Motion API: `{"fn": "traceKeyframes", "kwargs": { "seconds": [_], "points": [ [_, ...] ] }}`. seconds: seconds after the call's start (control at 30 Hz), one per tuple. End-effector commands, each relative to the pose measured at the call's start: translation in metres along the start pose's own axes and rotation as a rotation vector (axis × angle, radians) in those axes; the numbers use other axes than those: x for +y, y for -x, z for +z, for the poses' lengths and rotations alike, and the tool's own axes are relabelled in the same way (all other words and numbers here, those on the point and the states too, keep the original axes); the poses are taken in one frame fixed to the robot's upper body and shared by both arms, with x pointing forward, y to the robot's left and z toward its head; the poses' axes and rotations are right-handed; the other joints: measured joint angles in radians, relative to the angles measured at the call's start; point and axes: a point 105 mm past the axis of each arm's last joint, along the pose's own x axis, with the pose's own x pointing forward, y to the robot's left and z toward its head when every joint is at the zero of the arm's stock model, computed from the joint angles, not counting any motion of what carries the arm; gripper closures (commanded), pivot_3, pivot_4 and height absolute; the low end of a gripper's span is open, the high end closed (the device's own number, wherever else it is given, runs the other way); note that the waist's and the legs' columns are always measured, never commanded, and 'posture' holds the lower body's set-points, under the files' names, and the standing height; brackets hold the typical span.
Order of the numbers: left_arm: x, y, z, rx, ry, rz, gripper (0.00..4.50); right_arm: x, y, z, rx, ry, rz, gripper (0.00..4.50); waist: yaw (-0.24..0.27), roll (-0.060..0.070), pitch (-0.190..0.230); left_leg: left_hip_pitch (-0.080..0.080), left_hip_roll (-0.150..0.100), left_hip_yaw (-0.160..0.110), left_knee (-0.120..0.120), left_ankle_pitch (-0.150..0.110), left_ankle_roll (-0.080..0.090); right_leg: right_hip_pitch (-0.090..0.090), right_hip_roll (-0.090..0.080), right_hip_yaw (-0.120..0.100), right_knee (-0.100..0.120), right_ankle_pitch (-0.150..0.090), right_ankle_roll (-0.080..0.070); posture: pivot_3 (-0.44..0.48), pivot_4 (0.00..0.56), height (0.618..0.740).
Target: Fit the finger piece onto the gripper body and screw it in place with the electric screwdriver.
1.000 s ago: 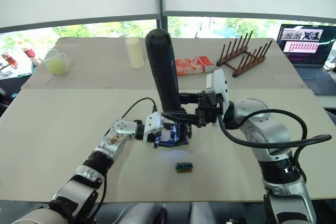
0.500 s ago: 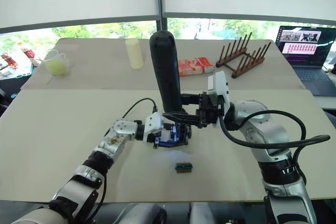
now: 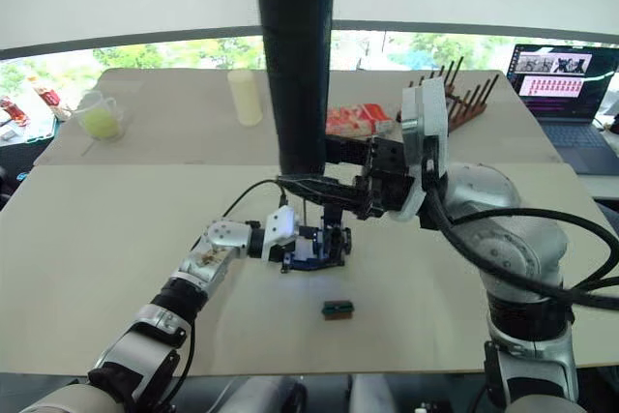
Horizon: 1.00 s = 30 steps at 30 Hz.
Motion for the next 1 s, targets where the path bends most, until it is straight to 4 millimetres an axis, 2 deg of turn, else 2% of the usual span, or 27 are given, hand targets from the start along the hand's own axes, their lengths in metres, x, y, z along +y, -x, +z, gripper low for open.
{"fn": "traceKeyframes", "kwargs": {
  "seconds": [0.03, 0.07, 0.2, 0.23, 0.37, 0.53, 0.63, 0.8, 1.0],
  "points": [
    [0.003, 0.006, -0.007, 0.041, 0.013, 0.015, 2.24, 0.003, 0.001, 0.013, -0.033, 0.041, -0.002, 2.6, 0.0, 0.0, 0.0, 0.0, 0.0, 0.0, 0.0, 0.0, 0.0, 0.0, 0.0, 0.0, 0.0, 0.0, 0.0, 0.0, 0.15, 0.74],
    [0.004, 0.009, -0.007, 0.048, 0.014, 0.017, 2.24, 0.004, 0.003, 0.013, -0.028, 0.042, 0.004, 2.6, -0.001, 0.0, 0.0, 0.0, 0.0, 0.0, 0.0, 0.0, 0.0, 0.0, 0.0, 0.0, 0.0, 0.0, 0.0, 0.0, 0.15, 0.74],
    [0.008, 0.028, -0.008, 0.081, -0.003, 0.019, 0.3, 0.012, 0.008, 0.014, -0.012, 0.026, 0.052, 2.6, -0.008, 0.0, 0.001, 0.0, 0.0, 0.0, 0.0, 0.0, 0.0, -0.001, 0.0, 0.0, 0.0, 0.0, 0.0, 0.0, 0.15, 0.74],
    [0.007, 0.033, -0.007, 0.084, -0.007, 0.008, 0.02, 0.015, 0.008, 0.014, -0.01, 0.016, 0.066, 2.6, -0.012, 0.0, 0.001, -0.001, 0.0, 0.0, -0.001, 0.0, 0.0, -0.002, 0.0, 0.0, 0.0, 0.0, 0.0, 0.0, 0.15, 0.74],
    [-0.008, 0.054, 0.008, 0.079, -0.058, -0.096, 0.0, 0.028, 0.011, 0.008, 0.015, -0.016, 0.128, 2.6, -0.021, 0.001, 0.002, -0.001, 0.0, 0.0, -0.002, 0.0, 0.0, -0.002, 0.0, 0.0, 0.0, 0.0, 0.0, 0.0, 0.15, 0.74],
    [-0.046, 0.065, 0.02, 0.098, -0.11, -0.287, 0.0, 0.048, 0.016, -0.004, 0.05, -0.036, 0.182, 2.6, -0.022, 0.002, 0.003, -0.002, 0.0, 0.0, -0.002, -0.001, 0.002, -0.002, 0.0, -0.001, -0.001, 0.0, 0.0, 0.0, 0.15, 0.74],
    [-0.06, 0.061, 0.018, 0.105, -0.124, -0.332, 0.0, 0.057, 0.019, -0.016, 0.079, -0.029, 0.189, 2.6, -0.02, 0.002, 0.004, -0.001, 0.0, 0.0, -0.002, -0.001, 0.002, -0.001, 0.0, -0.001, -0.003, 0.0, 0.0, 0.0, 0.15, 0.74],
    [-0.073, 0.048, 0.011, 0.097, -0.128, -0.354, 0.0, 0.059, 0.026, -0.032, 0.101, -0.024, 0.131, 2.6, -0.018, 0.002, 0.004, -0.001, 0.0, 0.0, -0.001, -0.001, 0.002, 0.0, 0.001, -0.001, -0.002, 0.0, 0.0, 0.0, 0.15, 0.74],
    [-0.071, 0.037, 0.004, 0.096, -0.146, -0.332, 0.0, 0.061, 0.033, -0.049, 0.116, -0.028, 0.054, 2.6, -0.014, 0.002, 0.004, 0.0, 0.0, 0.0, -0.002, -0.001, 0.001, -0.001, 0.001, -0.001, -0.001, 0.0, 0.0, 0.0, 0.15, 0.74]
  ]
}}
